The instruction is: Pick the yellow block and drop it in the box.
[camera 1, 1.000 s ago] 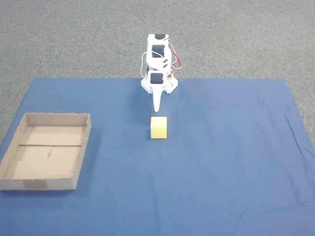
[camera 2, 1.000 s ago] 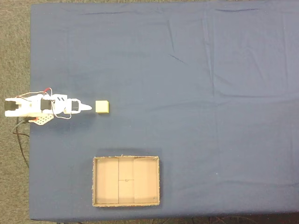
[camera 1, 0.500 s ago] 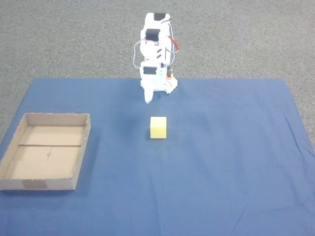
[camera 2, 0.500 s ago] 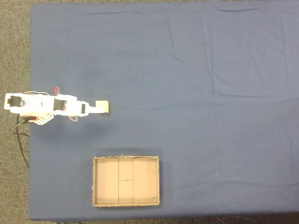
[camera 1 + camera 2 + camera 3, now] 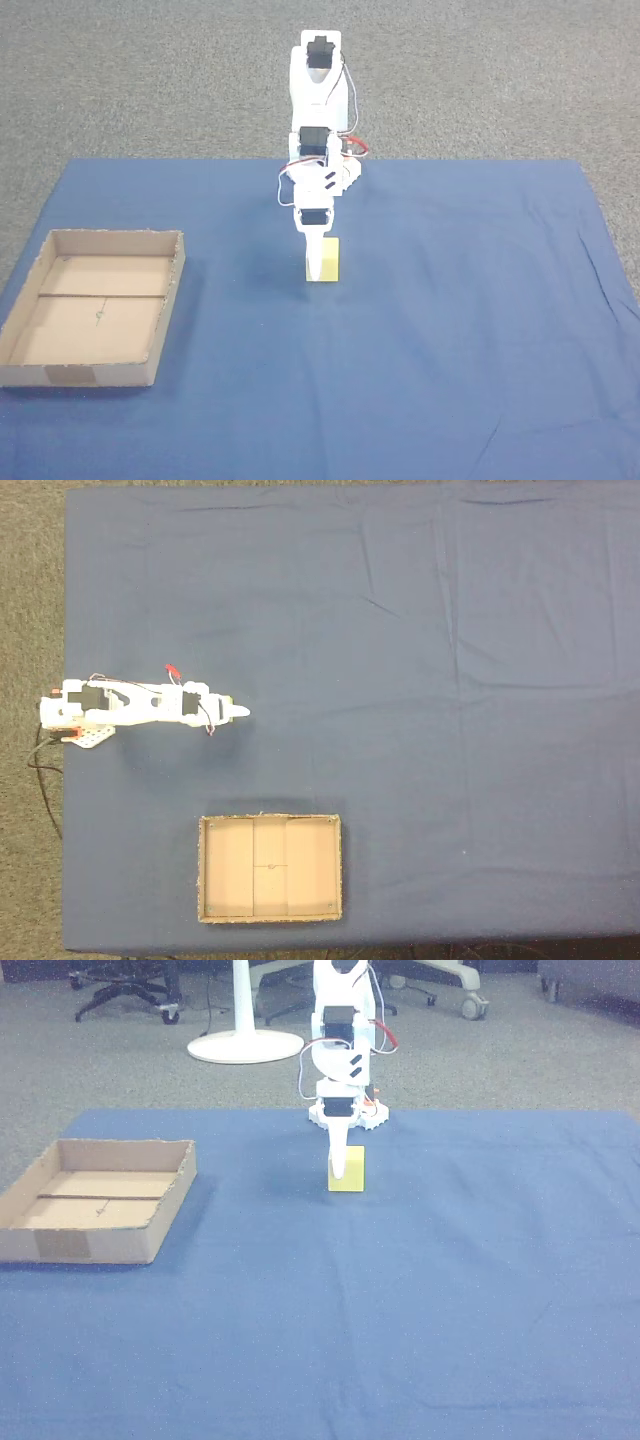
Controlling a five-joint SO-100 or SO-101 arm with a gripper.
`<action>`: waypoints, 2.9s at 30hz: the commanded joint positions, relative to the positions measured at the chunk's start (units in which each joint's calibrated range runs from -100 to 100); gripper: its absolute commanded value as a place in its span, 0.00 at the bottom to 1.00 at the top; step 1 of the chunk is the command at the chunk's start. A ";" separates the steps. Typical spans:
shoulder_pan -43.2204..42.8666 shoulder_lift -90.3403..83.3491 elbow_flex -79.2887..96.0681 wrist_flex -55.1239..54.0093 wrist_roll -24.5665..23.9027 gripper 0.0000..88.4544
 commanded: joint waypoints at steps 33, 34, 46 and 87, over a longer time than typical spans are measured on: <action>31.02 -11.69 -21.67 -29.70 -0.24 0.24; 32.12 -6.79 -26.92 -28.30 0.00 0.24; 42.58 42.51 -75.79 -17.63 6.84 0.24; -3.82 -97.04 70.19 -13.83 2.49 0.00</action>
